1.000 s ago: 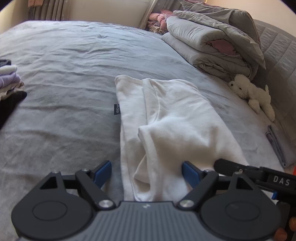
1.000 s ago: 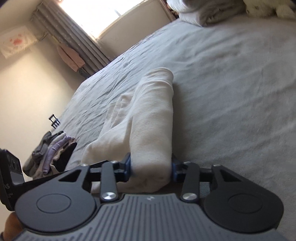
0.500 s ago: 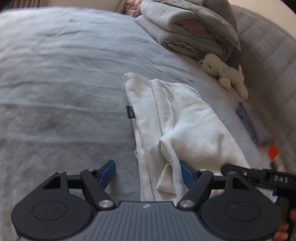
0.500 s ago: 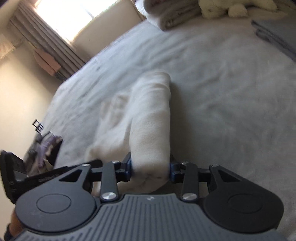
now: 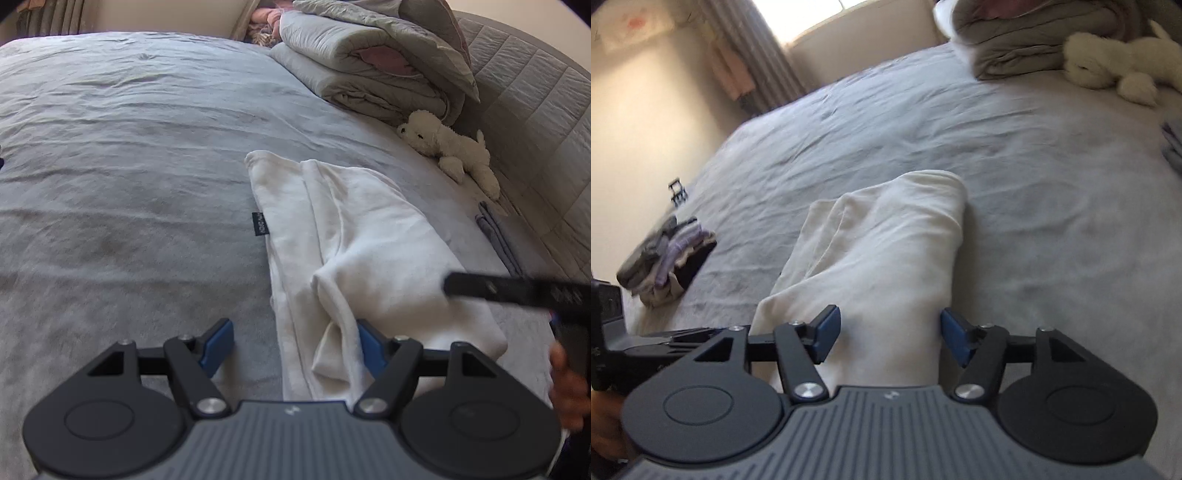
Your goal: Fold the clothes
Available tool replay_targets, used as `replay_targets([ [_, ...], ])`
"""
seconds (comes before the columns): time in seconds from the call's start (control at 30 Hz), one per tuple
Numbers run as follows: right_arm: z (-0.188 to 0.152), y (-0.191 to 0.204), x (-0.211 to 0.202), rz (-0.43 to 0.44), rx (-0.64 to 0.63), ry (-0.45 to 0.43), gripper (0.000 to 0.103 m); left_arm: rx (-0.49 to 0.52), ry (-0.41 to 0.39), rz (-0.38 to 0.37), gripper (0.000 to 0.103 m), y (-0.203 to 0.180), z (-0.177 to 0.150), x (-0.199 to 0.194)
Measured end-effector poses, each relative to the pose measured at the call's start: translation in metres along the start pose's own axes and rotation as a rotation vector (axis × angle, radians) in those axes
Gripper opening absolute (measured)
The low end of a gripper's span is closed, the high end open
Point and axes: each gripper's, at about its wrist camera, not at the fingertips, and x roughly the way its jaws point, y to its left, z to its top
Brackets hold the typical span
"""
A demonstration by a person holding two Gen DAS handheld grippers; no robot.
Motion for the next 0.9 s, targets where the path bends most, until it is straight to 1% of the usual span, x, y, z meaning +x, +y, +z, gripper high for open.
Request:
replay_targets([
  [0.1,0.011,-0.004,0.007,0.012,-0.011,0.007,0.068,0.055,-0.026,0.022,0.073,-0.006,-0.010,-0.002],
  [0.13,0.014,-0.010,0.013,0.025,0.021,0.028,0.070,0.062,-0.026,0.023,0.073,-0.006,-0.011,-0.003],
  [0.27,0.024,-0.024,0.028,0.087,0.115,0.075,0.071,0.055,-0.020,0.012,0.073,-0.003,-0.012,-0.006],
  [0.33,0.030,-0.025,0.033,0.097,0.113,0.076,0.072,0.046,-0.018,0.001,0.073,0.000,-0.012,-0.006],
  [0.53,0.046,-0.025,0.056,0.108,0.087,0.057,0.074,0.060,-0.010,0.004,0.073,-0.003,-0.010,-0.004],
  [0.6,0.050,-0.031,0.060,0.125,0.130,0.046,0.074,0.056,-0.005,-0.002,0.073,-0.002,-0.009,-0.004],
  [0.63,0.052,-0.034,0.060,0.132,0.141,0.042,0.071,0.056,-0.003,-0.004,0.073,-0.002,-0.009,-0.004],
  [0.67,0.054,-0.035,0.060,0.126,0.138,0.036,0.053,0.053,-0.003,-0.006,0.072,-0.002,-0.009,-0.004],
  [0.73,0.056,-0.038,0.060,0.097,0.132,0.027,0.030,0.041,-0.003,-0.011,0.072,-0.001,-0.008,-0.005],
  [0.77,0.055,-0.039,0.059,0.090,0.135,0.019,0.023,0.036,-0.004,-0.015,0.069,0.000,-0.008,-0.006],
  [0.83,0.052,-0.033,0.048,0.076,0.142,-0.039,0.018,0.027,-0.004,-0.024,0.067,0.001,-0.006,-0.007],
  [0.9,0.049,-0.028,0.037,0.061,0.150,-0.098,0.017,0.017,-0.005,-0.032,0.065,0.002,-0.006,-0.008],
])
